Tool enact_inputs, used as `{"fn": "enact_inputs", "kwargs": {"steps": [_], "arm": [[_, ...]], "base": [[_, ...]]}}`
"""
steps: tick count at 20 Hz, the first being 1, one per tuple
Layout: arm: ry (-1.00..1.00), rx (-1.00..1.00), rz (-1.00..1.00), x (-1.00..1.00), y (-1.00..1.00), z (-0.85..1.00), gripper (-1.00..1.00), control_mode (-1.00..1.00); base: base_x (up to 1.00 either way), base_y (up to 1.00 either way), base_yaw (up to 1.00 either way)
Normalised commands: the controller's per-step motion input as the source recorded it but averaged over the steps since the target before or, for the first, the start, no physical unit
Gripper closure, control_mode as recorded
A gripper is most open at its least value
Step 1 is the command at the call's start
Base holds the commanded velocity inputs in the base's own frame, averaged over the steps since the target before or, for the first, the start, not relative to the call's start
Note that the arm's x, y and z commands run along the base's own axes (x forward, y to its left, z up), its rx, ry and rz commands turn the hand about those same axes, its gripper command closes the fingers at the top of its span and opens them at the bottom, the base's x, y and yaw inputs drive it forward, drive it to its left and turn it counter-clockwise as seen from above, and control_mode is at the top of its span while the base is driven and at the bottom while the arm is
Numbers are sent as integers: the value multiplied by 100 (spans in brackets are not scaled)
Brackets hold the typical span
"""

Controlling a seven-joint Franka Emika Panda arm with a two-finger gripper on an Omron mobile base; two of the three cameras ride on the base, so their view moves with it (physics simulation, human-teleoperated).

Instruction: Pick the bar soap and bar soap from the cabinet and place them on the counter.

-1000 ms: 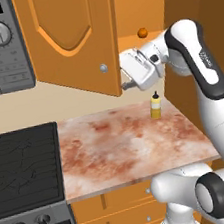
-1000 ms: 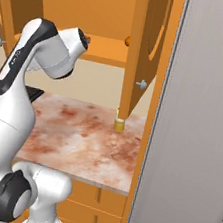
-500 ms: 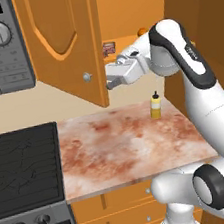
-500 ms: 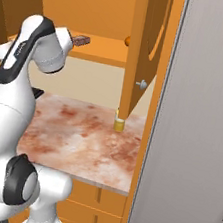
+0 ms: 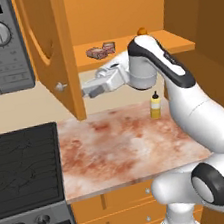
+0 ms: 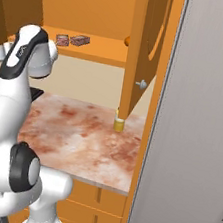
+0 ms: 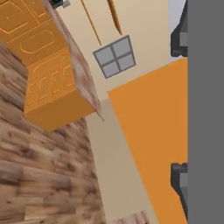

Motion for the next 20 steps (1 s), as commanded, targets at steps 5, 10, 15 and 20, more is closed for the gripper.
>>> {"fn": "enact_inputs", "kwargs": {"steps": [5,10,15,20], "arm": [[23,-1,4,-4,58,-7,-100,-100],[13,-4,0,0,11,4,-100,-100],[10,-6,0,-2,-13,30,-100,-100],[-1,-17,3,0,-25,13,-100,-100]], "base": [[0,0,0],[0,0,0],[0,0,0],[0,0,0]]}}
